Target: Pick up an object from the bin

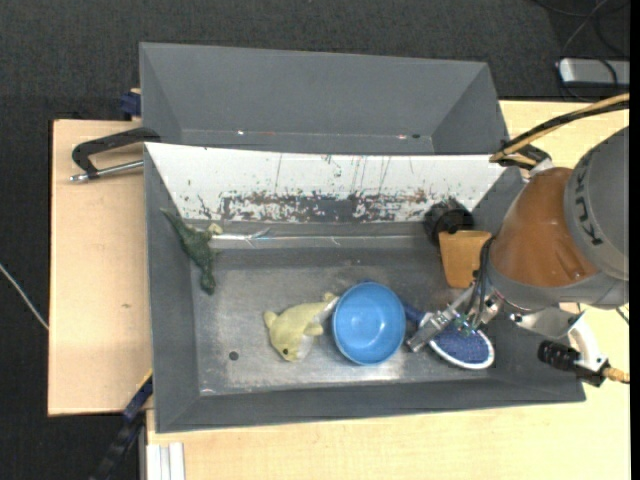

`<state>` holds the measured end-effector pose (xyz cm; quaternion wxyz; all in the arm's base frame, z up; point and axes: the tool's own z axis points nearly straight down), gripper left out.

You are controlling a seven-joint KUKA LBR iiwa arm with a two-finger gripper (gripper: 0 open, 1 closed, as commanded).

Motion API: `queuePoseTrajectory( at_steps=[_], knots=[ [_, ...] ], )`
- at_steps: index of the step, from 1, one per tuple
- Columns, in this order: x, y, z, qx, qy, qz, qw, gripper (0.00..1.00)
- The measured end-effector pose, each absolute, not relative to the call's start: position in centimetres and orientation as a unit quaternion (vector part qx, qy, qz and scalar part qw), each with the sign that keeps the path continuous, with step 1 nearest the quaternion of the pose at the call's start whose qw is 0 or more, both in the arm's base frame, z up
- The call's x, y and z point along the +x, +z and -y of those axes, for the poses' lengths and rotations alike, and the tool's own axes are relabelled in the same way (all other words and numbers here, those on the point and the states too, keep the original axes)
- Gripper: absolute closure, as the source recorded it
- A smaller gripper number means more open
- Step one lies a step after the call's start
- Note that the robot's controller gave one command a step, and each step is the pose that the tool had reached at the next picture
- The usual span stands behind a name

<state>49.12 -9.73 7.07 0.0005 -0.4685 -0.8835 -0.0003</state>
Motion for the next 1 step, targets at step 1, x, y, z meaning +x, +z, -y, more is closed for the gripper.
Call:
queuePoseTrajectory(
  at_steps=[1],
  knots=[
    [49.21, 7.19, 9.73, -0.468, -0.001, 0.884, -0.001, 1.00]
  ],
)
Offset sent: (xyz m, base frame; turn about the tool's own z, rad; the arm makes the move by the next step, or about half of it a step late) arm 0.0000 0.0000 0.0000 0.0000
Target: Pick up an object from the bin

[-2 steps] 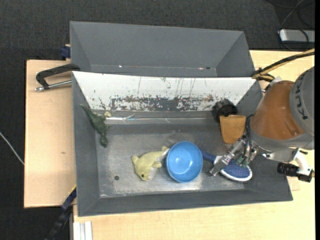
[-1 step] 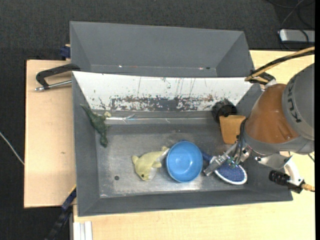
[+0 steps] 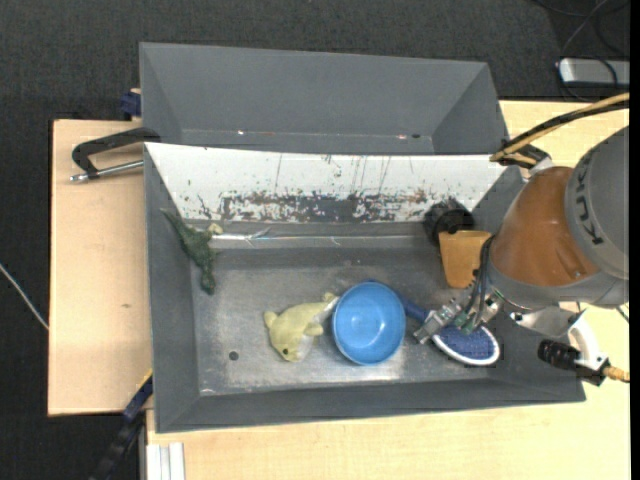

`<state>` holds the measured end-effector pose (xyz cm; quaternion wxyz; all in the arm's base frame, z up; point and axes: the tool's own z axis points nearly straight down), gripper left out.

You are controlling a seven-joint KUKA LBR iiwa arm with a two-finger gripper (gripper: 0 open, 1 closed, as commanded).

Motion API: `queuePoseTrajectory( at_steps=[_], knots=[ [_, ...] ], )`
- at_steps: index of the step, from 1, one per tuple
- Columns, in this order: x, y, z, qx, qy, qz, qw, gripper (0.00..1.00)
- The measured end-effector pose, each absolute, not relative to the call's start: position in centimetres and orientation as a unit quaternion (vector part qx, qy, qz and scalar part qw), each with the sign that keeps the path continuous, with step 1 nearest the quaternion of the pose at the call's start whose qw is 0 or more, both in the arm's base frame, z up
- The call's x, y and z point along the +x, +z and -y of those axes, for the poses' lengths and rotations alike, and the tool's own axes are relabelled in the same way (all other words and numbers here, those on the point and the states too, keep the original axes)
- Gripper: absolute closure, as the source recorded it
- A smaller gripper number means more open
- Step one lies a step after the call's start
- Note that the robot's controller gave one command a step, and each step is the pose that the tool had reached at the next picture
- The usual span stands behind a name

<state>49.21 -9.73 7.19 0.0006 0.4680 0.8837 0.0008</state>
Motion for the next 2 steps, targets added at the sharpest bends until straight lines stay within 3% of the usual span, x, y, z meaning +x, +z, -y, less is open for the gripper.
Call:
queuePoseTrajectory(
  at_steps=[2],
  knots=[
    [49.4, 14.8, 9.6, 0.466, 0.001, -0.885, 0.003, 1.00]
  ],
)
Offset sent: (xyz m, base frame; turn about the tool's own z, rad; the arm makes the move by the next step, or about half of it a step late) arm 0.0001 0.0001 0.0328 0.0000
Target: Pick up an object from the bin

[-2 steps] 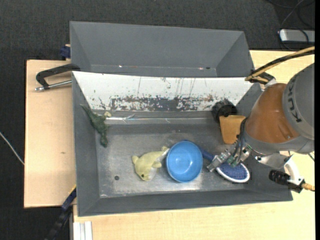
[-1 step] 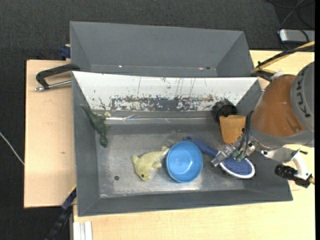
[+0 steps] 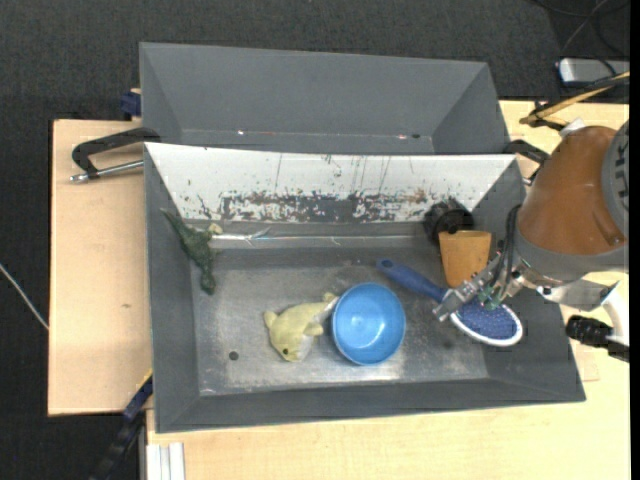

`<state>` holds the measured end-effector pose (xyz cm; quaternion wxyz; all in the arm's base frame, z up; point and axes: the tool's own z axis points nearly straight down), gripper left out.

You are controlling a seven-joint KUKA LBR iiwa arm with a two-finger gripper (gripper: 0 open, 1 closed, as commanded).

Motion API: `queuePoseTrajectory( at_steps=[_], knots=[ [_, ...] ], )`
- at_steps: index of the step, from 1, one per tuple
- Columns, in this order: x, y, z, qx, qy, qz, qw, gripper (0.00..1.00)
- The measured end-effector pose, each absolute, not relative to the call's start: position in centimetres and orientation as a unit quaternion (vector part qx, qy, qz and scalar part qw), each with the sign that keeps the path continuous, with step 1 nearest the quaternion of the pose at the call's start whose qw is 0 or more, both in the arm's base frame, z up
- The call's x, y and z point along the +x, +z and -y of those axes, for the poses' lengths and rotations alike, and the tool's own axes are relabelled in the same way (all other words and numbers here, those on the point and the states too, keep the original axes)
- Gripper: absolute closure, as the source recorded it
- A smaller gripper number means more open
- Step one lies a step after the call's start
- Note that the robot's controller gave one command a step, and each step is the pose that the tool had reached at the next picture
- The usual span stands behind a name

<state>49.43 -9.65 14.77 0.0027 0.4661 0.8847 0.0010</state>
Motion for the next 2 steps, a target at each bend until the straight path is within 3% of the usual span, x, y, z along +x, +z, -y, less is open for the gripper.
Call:
queuePoseTrajectory(
  at_steps=[2],
  knots=[
    [49.6, 18.1, 9.6, 0.464, 0.001, -0.886, 0.002, 1.00]
  ],
)
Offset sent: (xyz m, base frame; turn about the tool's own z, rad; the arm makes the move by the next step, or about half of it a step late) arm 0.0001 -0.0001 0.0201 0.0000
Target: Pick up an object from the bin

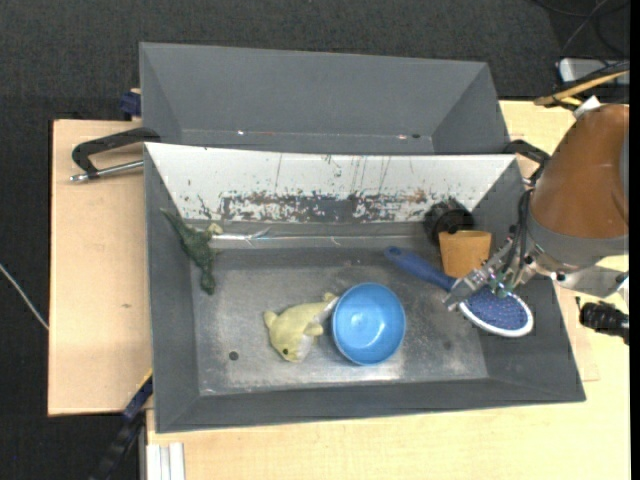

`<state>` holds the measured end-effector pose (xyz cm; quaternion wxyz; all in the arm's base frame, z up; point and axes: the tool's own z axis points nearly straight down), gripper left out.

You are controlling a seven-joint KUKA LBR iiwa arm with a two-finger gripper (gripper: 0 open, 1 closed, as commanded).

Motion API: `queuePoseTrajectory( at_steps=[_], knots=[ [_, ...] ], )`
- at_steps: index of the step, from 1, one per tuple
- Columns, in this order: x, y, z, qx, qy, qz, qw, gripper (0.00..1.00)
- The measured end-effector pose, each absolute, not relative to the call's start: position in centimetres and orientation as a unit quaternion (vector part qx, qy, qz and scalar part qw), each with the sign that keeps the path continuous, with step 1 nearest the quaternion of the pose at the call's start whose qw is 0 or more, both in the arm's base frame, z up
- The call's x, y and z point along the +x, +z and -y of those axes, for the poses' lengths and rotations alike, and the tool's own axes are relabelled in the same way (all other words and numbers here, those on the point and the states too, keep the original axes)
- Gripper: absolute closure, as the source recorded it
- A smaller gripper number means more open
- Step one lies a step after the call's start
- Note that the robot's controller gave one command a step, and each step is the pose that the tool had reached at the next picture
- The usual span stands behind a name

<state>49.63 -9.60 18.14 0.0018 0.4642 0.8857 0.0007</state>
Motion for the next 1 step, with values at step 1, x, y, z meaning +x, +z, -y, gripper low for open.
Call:
queuePoseTrajectory(
  at_steps=[1],
  knots=[
    [49.71, 19.22, 9.53, 0.463, 0.001, -0.886, 0.002, 1.00]
  ],
)
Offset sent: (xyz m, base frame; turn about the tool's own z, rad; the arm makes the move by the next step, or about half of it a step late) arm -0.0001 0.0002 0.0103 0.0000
